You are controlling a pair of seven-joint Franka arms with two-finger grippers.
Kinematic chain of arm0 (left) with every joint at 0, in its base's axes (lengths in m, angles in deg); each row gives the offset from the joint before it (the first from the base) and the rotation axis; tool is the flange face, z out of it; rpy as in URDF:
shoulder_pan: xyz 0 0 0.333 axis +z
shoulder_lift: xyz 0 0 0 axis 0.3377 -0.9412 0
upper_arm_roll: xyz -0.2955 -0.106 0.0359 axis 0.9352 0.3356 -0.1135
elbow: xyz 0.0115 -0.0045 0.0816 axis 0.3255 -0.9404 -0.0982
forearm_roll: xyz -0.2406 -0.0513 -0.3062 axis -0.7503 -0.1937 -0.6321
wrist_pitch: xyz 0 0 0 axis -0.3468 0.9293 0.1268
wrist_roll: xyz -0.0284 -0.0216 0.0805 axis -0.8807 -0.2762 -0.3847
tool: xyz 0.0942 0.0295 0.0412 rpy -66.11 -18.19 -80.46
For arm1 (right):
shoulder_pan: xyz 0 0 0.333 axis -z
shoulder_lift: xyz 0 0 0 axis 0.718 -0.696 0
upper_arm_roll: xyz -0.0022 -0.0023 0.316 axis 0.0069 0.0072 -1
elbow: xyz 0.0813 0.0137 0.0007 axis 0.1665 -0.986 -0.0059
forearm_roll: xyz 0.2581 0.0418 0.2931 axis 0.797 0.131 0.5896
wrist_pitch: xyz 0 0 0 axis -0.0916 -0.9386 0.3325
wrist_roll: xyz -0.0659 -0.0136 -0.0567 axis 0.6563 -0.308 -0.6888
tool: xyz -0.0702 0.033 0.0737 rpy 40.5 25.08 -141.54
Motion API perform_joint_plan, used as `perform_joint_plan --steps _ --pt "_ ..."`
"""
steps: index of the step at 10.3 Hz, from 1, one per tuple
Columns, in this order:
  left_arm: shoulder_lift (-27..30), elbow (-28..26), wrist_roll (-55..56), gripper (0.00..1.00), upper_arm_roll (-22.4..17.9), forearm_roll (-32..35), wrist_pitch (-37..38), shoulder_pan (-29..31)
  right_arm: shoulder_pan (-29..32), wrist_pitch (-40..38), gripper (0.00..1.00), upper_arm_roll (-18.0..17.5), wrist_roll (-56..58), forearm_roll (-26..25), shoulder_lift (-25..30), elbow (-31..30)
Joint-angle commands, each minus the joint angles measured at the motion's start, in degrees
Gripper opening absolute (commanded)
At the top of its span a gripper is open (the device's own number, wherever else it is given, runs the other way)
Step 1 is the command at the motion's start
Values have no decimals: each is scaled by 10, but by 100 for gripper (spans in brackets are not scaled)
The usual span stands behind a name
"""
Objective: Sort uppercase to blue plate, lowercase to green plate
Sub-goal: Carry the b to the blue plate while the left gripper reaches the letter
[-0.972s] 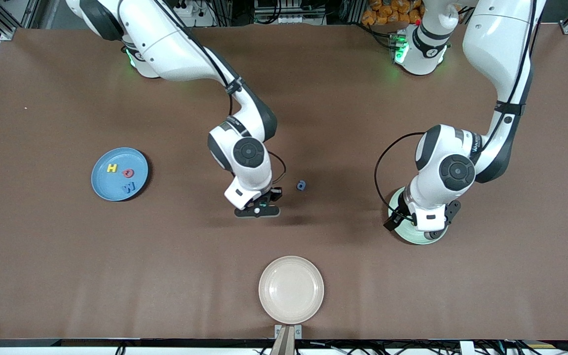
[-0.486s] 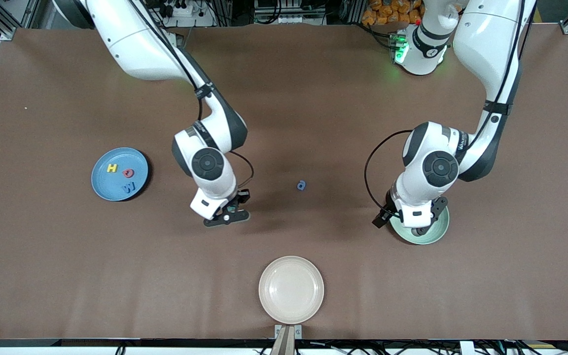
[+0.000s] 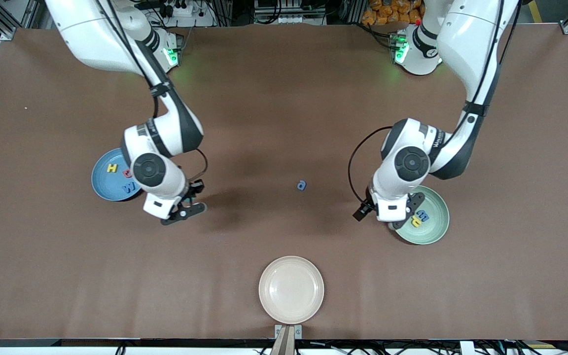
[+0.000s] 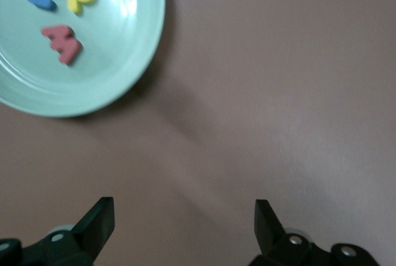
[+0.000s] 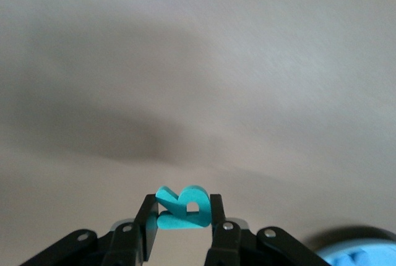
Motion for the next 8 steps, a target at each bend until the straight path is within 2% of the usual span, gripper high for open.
perform_joint_plan --steps 1,3,5,7,8 --pt "-16 17 1 100 -6 7 7 -42 42 -2 38 -5 74 7 63 -85" --pt "-35 18 -1 100 -6 43 4 -91 49 -3 38 33 153 2 84 -127" --pt "-51 18 5 100 -6 44 3 -138 57 -2 38 66 217 -1 98 -159" --pt "-62 22 -5 100 -6 61 -8 -159 86 -2 38 72 299 -29 100 -173" --pt "-62 23 -14 100 -5 98 -9 -159 107 -2 40 72 316 -45 102 -186"
